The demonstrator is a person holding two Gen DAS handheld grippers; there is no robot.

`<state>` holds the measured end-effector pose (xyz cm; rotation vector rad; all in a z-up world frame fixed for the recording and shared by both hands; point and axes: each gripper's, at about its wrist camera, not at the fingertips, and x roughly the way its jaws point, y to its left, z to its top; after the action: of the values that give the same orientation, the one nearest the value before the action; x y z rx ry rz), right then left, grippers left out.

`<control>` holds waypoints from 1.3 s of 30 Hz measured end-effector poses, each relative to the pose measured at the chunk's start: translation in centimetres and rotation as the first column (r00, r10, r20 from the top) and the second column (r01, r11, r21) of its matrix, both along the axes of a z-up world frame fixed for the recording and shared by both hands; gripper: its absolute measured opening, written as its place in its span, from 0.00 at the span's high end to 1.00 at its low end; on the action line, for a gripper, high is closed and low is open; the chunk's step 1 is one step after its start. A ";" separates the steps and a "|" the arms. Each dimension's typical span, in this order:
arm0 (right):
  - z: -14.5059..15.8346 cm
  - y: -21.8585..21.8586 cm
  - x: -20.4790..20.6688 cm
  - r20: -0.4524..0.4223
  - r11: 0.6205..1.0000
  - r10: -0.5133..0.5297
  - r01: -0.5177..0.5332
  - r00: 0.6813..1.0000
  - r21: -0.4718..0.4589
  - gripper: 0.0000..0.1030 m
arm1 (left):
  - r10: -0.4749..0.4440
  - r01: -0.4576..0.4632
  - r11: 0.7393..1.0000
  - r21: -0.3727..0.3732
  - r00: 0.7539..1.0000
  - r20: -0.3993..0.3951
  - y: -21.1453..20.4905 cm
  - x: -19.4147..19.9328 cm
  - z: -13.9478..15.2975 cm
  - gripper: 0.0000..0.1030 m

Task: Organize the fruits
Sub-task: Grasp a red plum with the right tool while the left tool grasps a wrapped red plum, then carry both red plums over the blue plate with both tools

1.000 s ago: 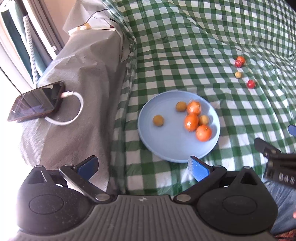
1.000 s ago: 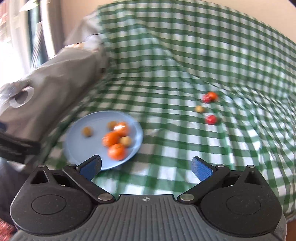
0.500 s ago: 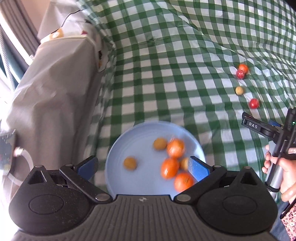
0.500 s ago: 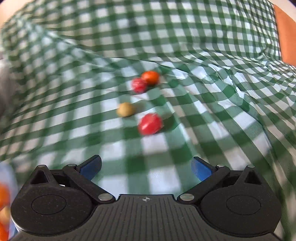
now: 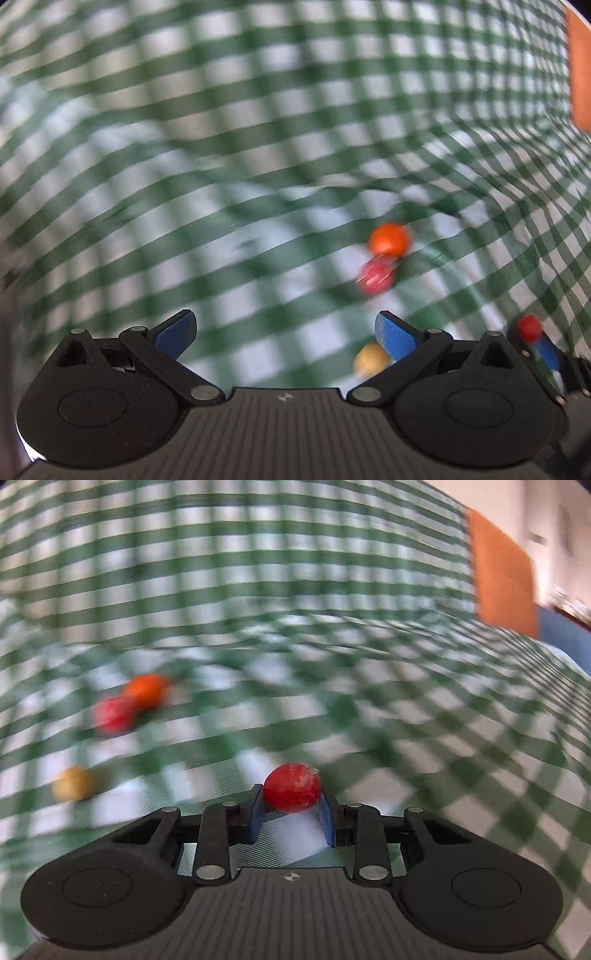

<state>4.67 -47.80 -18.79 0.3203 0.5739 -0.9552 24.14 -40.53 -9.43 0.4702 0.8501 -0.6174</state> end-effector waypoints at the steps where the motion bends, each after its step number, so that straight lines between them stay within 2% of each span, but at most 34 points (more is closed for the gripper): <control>1: 0.0 -0.8 -0.3 0.014 1.000 -0.025 0.025 1.000 0.013 0.68 | -0.029 0.029 0.999 0.013 1.000 -0.004 -1.6 0.4 -0.9 0.00; 5: -0.4 -1.8 -0.4 0.030 0.998 -0.056 0.055 0.998 0.035 0.68 | -0.105 0.105 0.990 0.090 0.994 -0.011 -5.8 1.2 -4.0 0.00; 8: -0.5 -1.7 0.0 0.022 0.998 -0.051 0.050 0.998 0.028 0.68 | -0.126 0.127 0.988 0.093 0.992 -0.018 -6.8 1.6 -5.4 0.04; 9: -0.4 -1.8 0.0 0.025 0.998 -0.051 0.051 0.998 0.030 0.68 | -0.132 0.134 0.987 0.087 0.991 -0.025 -6.9 1.7 -5.7 0.26; 10: -0.5 -1.9 0.0 0.026 0.998 -0.052 0.051 0.998 0.031 0.68 | -0.146 0.149 0.986 0.077 0.988 -0.048 -7.0 1.8 -5.8 0.56; 11: -0.4 -1.8 0.1 0.026 0.998 -0.053 0.052 0.998 0.030 0.68 | -0.157 0.160 0.986 0.034 0.984 -0.085 -6.7 1.8 -5.6 0.67; 12: -0.3 -1.8 0.1 0.026 0.998 -0.055 0.054 0.998 0.029 0.68 | -0.154 0.157 0.987 0.019 0.984 -0.094 -6.5 1.6 -5.4 0.69; 15: -0.2 -1.7 0.1 0.025 0.998 -0.057 0.056 0.998 0.024 0.68 | -0.184 0.186 0.982 0.042 0.982 -0.037 -5.6 0.1 -4.6 0.70; 17: -0.1 -1.8 0.0 0.044 0.998 -0.059 0.058 0.997 0.029 0.68 | -0.175 0.176 0.983 0.053 0.984 -0.027 -4.3 -1.1 -3.5 0.70; 19: 0.2 -1.6 -0.1 0.081 0.999 -0.039 0.037 0.996 0.027 0.68 | -0.130 0.132 0.989 0.059 0.991 -0.031 -2.1 -2.3 -2.0 0.69; 23: 1.4 0.0 -0.8 0.125 0.999 0.030 -0.025 0.992 -0.040 0.68 | -0.042 0.043 0.997 0.060 0.999 -0.026 3.6 -5.6 2.2 0.69; 26: 3.4 1.7 -2.3 0.113 0.997 0.061 -0.057 0.992 -0.044 0.68 | 0.008 -0.008 0.998 0.057 1.000 -0.004 9.1 -8.8 5.6 0.69; 30: 8.2 5.2 -5.9 0.141 0.992 0.127 -0.125 0.982 -0.023 0.68 | 0.069 -0.067 0.997 0.042 0.997 -0.035 15.9 -12.6 9.4 0.69; 33: 11.7 9.4 -9.3 0.162 0.970 0.241 -0.242 0.957 -0.012 0.68 | 0.096 -0.094 0.995 0.040 0.995 -0.037 20.4 -15.8 11.6 0.69; 39: 16.8 18.3 -14.0 0.204 0.882 0.447 -0.467 0.871 0.060 0.68 | 0.181 -0.181 0.984 0.011 0.983 -0.028 29.1 -20.8 14.3 0.69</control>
<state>-9.36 -29.47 -2.00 0.3453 0.5008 -0.4280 3.31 -11.42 4.86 0.3871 0.9121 -0.4546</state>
